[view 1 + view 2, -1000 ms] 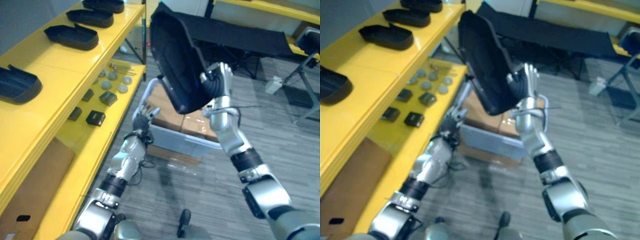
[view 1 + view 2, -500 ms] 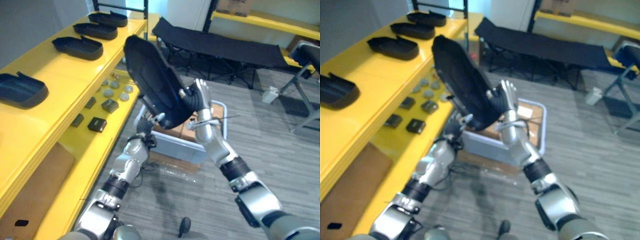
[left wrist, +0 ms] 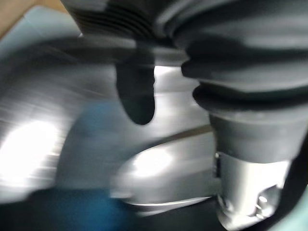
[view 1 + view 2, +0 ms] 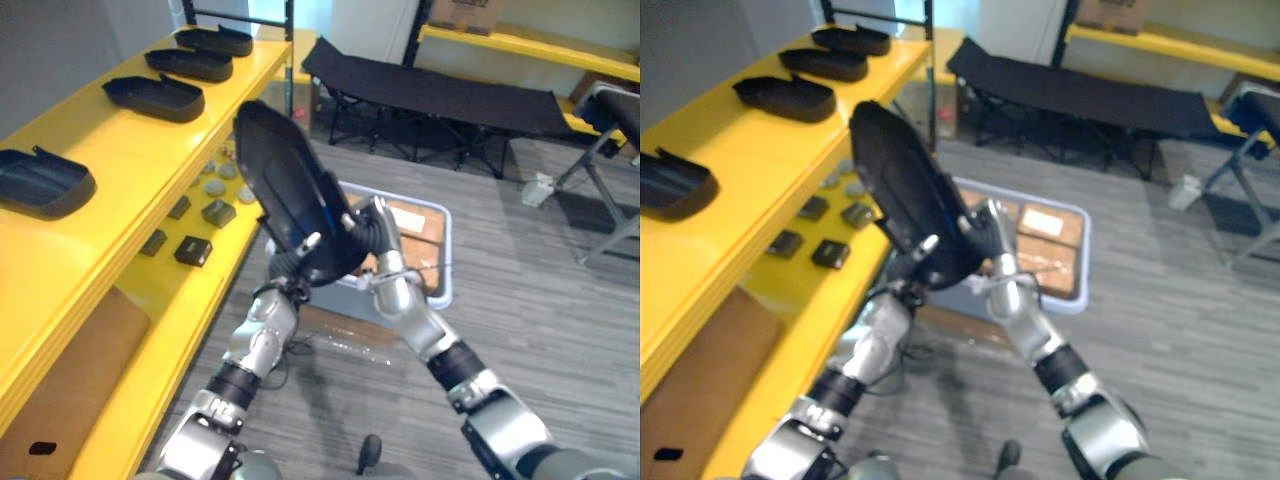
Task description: Walk over and take plastic housings, then place them on the shelf
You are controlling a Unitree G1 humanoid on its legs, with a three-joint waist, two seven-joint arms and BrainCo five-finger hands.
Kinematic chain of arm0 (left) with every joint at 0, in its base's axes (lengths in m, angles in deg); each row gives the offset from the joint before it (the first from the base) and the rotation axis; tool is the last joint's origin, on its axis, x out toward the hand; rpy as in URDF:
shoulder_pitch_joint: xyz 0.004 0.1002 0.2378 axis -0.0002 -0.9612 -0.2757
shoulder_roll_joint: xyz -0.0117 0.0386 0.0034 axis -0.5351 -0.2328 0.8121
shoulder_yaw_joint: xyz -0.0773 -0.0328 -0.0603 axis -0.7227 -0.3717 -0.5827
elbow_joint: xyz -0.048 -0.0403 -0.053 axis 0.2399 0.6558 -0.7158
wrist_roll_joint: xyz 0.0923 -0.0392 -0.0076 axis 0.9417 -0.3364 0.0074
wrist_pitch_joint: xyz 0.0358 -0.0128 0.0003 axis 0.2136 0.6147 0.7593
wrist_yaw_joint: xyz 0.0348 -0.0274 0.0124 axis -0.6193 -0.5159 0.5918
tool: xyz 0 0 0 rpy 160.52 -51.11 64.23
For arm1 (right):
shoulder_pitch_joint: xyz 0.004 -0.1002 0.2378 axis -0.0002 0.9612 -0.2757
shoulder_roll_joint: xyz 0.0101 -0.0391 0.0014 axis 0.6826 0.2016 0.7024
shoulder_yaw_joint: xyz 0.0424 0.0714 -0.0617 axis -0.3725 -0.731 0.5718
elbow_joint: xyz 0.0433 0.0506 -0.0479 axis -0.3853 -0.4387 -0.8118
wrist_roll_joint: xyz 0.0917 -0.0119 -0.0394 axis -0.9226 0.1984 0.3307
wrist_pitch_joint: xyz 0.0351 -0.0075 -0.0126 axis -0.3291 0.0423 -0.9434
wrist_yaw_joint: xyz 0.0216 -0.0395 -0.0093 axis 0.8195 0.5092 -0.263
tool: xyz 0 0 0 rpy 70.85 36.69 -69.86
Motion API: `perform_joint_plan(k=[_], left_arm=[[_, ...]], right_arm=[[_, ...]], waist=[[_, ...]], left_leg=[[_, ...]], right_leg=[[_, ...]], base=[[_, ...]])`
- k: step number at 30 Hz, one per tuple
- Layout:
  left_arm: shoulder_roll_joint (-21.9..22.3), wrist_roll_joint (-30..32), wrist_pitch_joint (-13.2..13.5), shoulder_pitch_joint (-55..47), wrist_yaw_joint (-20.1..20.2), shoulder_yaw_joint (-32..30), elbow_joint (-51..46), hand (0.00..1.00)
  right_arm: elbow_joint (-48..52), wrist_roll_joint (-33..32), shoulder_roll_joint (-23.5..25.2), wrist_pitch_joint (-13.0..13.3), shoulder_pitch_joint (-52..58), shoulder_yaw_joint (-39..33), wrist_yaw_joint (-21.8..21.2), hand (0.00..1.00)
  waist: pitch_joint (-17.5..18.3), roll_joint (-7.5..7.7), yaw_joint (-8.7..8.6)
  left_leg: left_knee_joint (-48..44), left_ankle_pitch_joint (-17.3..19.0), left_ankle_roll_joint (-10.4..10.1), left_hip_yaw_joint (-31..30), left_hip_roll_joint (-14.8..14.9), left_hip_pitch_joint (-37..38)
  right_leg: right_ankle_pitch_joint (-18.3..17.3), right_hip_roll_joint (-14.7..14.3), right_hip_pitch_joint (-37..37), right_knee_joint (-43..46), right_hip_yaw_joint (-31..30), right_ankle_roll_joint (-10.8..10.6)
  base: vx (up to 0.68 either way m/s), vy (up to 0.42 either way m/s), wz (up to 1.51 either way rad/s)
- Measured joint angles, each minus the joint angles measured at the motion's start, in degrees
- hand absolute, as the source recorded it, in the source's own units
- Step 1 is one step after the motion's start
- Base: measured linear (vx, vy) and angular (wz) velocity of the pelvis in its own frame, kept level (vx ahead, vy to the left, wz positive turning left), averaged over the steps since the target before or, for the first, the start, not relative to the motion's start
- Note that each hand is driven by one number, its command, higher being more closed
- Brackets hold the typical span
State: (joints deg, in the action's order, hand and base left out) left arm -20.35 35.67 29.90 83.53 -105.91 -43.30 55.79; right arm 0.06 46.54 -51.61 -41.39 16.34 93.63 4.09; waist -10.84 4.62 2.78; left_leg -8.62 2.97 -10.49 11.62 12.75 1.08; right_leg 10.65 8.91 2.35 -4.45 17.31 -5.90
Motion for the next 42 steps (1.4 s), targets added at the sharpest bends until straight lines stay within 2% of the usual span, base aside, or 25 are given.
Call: perform_joint_plan(k=[4, 14, 15, 23, 26, 29, 31, 34, 36, 37, 38, 39, 41, 42], left_arm=[[0.77, -0.85, 3.92, -1.02, 0.00, -0.35, 0.00, 1.00], [1.06, 0.74, 4.27, -1.47, 0.91, 0.20, -0.01, 1.00], [1.06, 1.01, 4.27, -1.46, 0.91, 0.37, -0.22, 1.00], [1.04, 7.57, 4.31, -3.04, 0.44, 0.48, -3.59, 1.00], [0.89, 11.26, 4.31, -4.28, -0.04, 0.04, -5.31, 1.00], [0.79, 16.88, 4.32, -5.27, -2.13, -0.55, -7.79, 1.00], [0.86, 23.13, 4.56, -6.80, -4.74, -2.13, -11.88, 1.00], [1.41, 28.58, 8.05, -7.88, -8.20, -4.51, -15.29, 1.00], [1.85, 35.03, 9.67, -8.05, -11.24, -7.79, -16.79, 1.00], [2.25, 38.58, 10.25, -8.29, -12.89, -9.38, -16.81, 1.00], [2.32, 44.19, 10.36, -9.28, -15.80, -12.06, -16.80, 1.00], [2.29, 44.55, 10.35, -9.36, -15.94, -12.21, -16.80, 1.00], [2.04, 53.04, 10.30, -11.73, -21.11, -17.35, -16.71, 1.00], [2.02, 54.59, 10.21, -12.14, -22.08, -18.55, -16.56, 1.00]], right_arm=[[1.97, -0.44, 0.56, 1.61, 1.44, 0.61, 0.93, 1.00], [2.47, -0.35, 0.38, 3.83, 3.57, 0.41, 2.36, 1.00], [3.06, -0.36, 0.27, 3.92, 4.03, 0.21, 2.36, 0.00], [3.96, -1.56, -1.45, 5.26, 8.32, 0.04, 1.97, 0.00], [3.97, -3.03, -1.98, 6.99, 9.10, 0.04, -0.30, 0.00], [4.43, -8.14, -2.69, 8.49, 9.19, 0.05, -4.71, 0.00], [7.98, -11.15, -3.56, 8.86, 9.22, 0.13, -8.73, 0.00], [16.48, -16.48, -4.10, 10.36, 9.23, -0.17, -10.91, 0.00], [24.59, -20.02, -4.10, 12.21, 9.30, -2.37, -13.10, 0.00], [27.70, -21.85, -4.11, 13.09, 9.30, -4.34, -14.22, 0.00], [32.22, -25.54, -4.45, 14.43, 9.69, -9.40, -16.24, 0.00], [32.43, -25.85, -4.51, 14.53, 9.70, -9.76, -16.35, 0.00], [37.84, -31.51, -7.43, 16.34, 10.98, -19.42, -19.13, 0.00], [39.01, -31.91, -8.18, 16.55, 11.89, -21.57, -19.35, 0.00]], waist=[[0.39, -0.34, -0.36], [0.68, -0.69, -0.42], [0.68, -0.68, -0.54], [0.68, -0.68, -0.56], [0.68, -0.68, -0.53], [0.70, -0.65, -0.41], [0.70, -0.65, -0.46], [0.71, -0.65, -0.53], [0.82, -0.53, -0.60], [0.89, -0.42, -0.52], [1.90, -0.16, -0.91], [1.97, -0.13, -0.93], [3.18, 0.30, -2.06], [3.54, 0.35, -2.26]], left_leg=[[0.08, 0.00, 0.00, 0.14, -0.02, 0.01], [0.55, 0.00, 0.01, 1.15, -0.10, 0.89], [0.58, 0.02, 0.04, 1.23, -0.12, 0.90], [1.03, 0.01, 0.05, 1.37, -0.27, 1.02], [1.07, 0.01, 0.05, 1.34, -0.28, 1.01], [1.03, 0.01, 0.05, 1.29, -0.27, 1.01], [1.01, 0.02, 0.04, 1.41, -0.19, 1.17], [1.08, 0.07, -0.03, 1.81, -0.06, 1.96], [1.09, 0.11, -0.05, 2.57, -0.06, 2.41], [1.23, 0.12, -0.05, 3.01, -0.06, 2.91], [1.26, 0.29, -0.01, 3.40, -0.09, 3.01], [1.26, 0.30, -0.01, 3.42, -0.09, 3.02], [1.57, 0.52, -0.05, 4.50, -0.17, 3.87], [1.94, 0.52, -0.05, 4.76, -0.22, 4.05]], right_leg=[[0.00, 0.04, -0.17, -0.01, -0.04, 0.00], [0.00, 0.14, -0.20, -0.02, -0.79, 0.00], [0.00, 0.17, -0.25, -0.02, -0.87, 0.00], [0.00, 0.25, -0.41, -0.04, -1.02, 0.00], [0.00, 0.24, -0.41, -0.06, -1.01, 0.00], [0.02, 0.22, -0.37, -0.07, -0.99, 0.01], [0.03, 0.10, -0.33, -0.07, -0.97, 0.02], [0.06, -0.08, -0.08, -0.06, -1.50, 0.06], [0.12, -0.06, -0.02, -0.06, -1.89, 0.10], [0.14, -0.07, 0.11, -0.06, -2.29, 0.10], [0.10, -0.06, -0.08, -0.07, -2.76, 0.06], [0.10, -0.06, -0.09, -0.07, -2.80, 0.06], [-0.30, 0.00, -0.16, -0.07, -3.63, -0.46], [-0.38, -0.01, -0.26, -0.08, -3.84, -0.56]], base=[[0.00, 0.000, 0.00], [0.00, 0.001, -0.03], [0.00, 0.014, -0.05], [0.00, 0.000, 0.00], [0.00, 0.000, 0.00], [0.00, 0.000, 0.00], [-0.01, 0.007, -0.02], [-0.01, 0.011, -0.09], [-0.02, 0.018, -0.13], [-0.03, 0.025, -0.18], [-0.02, 0.020, -0.14], [-0.01, 0.022, -0.17], [0.00, 0.024, -0.18], [0.00, 0.017, -0.12]])
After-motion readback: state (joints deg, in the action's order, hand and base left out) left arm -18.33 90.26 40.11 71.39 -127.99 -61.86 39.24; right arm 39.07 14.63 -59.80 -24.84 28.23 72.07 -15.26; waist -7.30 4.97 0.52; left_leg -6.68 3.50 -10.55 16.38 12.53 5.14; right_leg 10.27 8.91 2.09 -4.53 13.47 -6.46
